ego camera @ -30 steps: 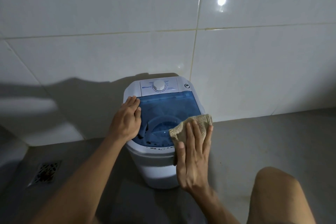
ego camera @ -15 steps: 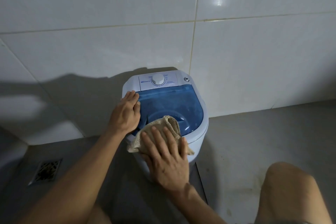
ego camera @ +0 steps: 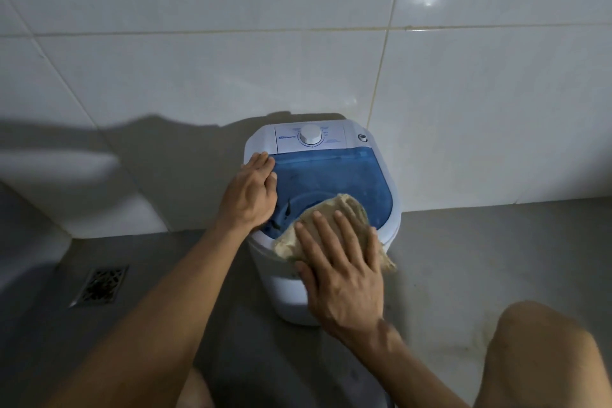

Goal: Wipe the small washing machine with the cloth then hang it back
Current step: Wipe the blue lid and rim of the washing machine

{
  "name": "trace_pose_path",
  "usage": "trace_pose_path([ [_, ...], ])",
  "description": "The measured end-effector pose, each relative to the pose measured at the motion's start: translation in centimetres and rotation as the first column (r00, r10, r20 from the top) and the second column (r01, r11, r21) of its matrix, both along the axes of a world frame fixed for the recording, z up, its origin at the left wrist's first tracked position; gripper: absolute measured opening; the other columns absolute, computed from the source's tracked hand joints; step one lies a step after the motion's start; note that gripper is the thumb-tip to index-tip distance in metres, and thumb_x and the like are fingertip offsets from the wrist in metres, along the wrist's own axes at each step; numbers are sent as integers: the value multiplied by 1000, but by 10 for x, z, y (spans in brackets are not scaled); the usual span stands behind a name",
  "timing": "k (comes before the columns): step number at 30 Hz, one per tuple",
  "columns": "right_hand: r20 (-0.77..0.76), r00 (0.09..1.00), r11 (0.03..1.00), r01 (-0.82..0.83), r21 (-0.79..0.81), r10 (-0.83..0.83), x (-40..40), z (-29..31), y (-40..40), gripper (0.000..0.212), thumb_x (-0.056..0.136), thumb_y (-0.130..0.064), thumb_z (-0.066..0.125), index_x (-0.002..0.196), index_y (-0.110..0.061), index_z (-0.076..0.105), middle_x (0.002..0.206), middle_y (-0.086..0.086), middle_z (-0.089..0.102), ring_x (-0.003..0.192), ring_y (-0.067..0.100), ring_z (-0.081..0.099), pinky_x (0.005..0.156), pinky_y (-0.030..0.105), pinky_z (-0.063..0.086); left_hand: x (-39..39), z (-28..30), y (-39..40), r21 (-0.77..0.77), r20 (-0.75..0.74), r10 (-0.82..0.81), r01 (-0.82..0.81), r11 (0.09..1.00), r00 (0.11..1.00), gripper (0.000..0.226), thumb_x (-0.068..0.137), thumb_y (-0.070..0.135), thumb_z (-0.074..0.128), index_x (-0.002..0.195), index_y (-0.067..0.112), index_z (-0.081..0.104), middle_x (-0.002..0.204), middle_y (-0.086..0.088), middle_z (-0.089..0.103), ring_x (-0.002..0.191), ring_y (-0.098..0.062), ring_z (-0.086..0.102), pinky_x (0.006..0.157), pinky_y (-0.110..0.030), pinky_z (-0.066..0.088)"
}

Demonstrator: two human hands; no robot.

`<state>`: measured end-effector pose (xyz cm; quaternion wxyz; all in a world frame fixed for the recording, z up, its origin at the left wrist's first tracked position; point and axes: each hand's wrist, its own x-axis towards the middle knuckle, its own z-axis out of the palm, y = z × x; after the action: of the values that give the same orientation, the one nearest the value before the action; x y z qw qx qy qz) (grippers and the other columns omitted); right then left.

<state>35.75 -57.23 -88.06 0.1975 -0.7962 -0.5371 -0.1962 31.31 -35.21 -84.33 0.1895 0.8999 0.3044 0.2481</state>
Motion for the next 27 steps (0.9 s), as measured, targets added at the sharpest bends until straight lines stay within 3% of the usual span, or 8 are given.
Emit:
trace_pose_path([
  [4, 30, 997, 992, -71, -103, 74, -13, 3, 16, 50, 104, -51, 31, 148, -32, 45, 152, -1, 48, 146, 28, 36, 115, 55, 32, -1, 1, 0, 3, -12, -1, 1, 1000, 1000, 41, 100, 13, 40, 138, -1, 45, 150, -16, 38, 143, -26, 30, 118, -31, 18],
  [10, -79, 996, 996, 39, -79, -45, 41, 20, -12, 56, 100, -55, 36, 147, -27, 48, 156, 0, 43, 149, 23, 30, 118, 54, 25, -2, 0, 2, 9, -24, 4, -3, 1000, 1000, 41, 100, 15, 39, 139, 1, 45, 151, -15, 38, 143, -25, 30, 118, -31, 18],
  [14, -288, 932, 954, 145, -262, -220, 73, 40, 2, 60, 101, -58, 20, 156, -35, 22, 166, -11, 14, 154, 15, 0, 123, 53, -1, -1, 0, 1, 10, -23, 5, -5, 1000, 1000, 42, 100, 16, 39, 139, 2, 45, 151, -14, 38, 143, -25, 30, 120, -34, 19],
  [16, -286, 927, 936, 146, -320, -242, 70, 44, 12, 61, 101, -59, 13, 158, -36, 11, 167, -11, 2, 154, 16, -11, 122, 50, -10, 0, -1, 3, 10, -23, 7, -7, 1000, 1000, 41, 99, 15, 41, 138, 1, 46, 150, -15, 39, 142, -27, 32, 119, -38, 22],
  [19, -189, 977, 942, 32, -333, -100, 39, 45, 11, 58, 103, -55, 11, 158, -35, 7, 168, -4, 1, 154, 23, -11, 123, 52, -5, 1, 0, 3, 16, -15, 5, -5, 1000, 1000, 40, 98, 12, 44, 134, -2, 49, 147, -18, 43, 140, -30, 36, 118, -40, 24],
  [22, -144, 987, 941, -108, -321, 64, 3, 35, 3, 58, 103, -49, 20, 158, -31, 19, 166, -1, 15, 154, 27, 4, 121, 53, 3, 0, 0, 2, -11, -13, -4, 4, 1000, 1000, 40, 99, 11, 43, 136, -3, 47, 148, -18, 40, 141, -29, 33, 119, -36, 21],
  [27, -188, 975, 920, -177, -350, 117, -4, 38, 28, 60, 102, -48, 18, 157, -26, 23, 165, -2, 21, 154, 24, 7, 123, 53, 5, 0, 0, 4, -57, -3, -3, 3, 998, 1000, 41, 100, 14, 42, 139, -1, 44, 151, -15, 36, 144, -25, 28, 120, -34, 16],
])
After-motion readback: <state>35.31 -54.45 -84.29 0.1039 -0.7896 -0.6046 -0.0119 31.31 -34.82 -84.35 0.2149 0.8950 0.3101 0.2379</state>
